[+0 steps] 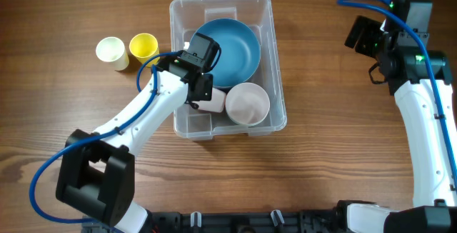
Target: Pack container
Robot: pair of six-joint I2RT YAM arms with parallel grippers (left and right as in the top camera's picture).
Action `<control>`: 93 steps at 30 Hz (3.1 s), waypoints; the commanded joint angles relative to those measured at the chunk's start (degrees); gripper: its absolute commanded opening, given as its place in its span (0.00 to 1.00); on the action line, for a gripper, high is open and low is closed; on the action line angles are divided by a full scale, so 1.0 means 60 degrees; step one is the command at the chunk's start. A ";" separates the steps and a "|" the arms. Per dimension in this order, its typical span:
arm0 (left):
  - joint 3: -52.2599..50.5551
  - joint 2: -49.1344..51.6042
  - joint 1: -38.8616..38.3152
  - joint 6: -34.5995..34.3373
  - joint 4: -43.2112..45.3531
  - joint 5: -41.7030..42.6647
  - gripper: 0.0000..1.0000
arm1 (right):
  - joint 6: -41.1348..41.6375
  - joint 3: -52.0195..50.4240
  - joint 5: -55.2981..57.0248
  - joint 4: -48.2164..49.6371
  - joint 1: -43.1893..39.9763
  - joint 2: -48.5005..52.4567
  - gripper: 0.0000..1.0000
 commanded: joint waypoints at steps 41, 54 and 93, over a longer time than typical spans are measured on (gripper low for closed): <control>0.0208 -0.0911 -0.0080 -0.0637 -0.0270 -0.0787 0.04 | 0.0113 0.0084 0.0127 0.0022 0.0011 0.0062 1.00; 0.0204 -0.0601 -0.0080 -0.0630 -0.0441 -0.0637 0.04 | 0.0117 0.0084 0.0127 0.0022 0.0011 0.0062 1.00; 0.0197 0.0219 -0.0120 -0.0616 0.0102 0.0685 0.04 | 0.0117 0.0084 0.0131 0.0022 0.0011 0.0062 1.00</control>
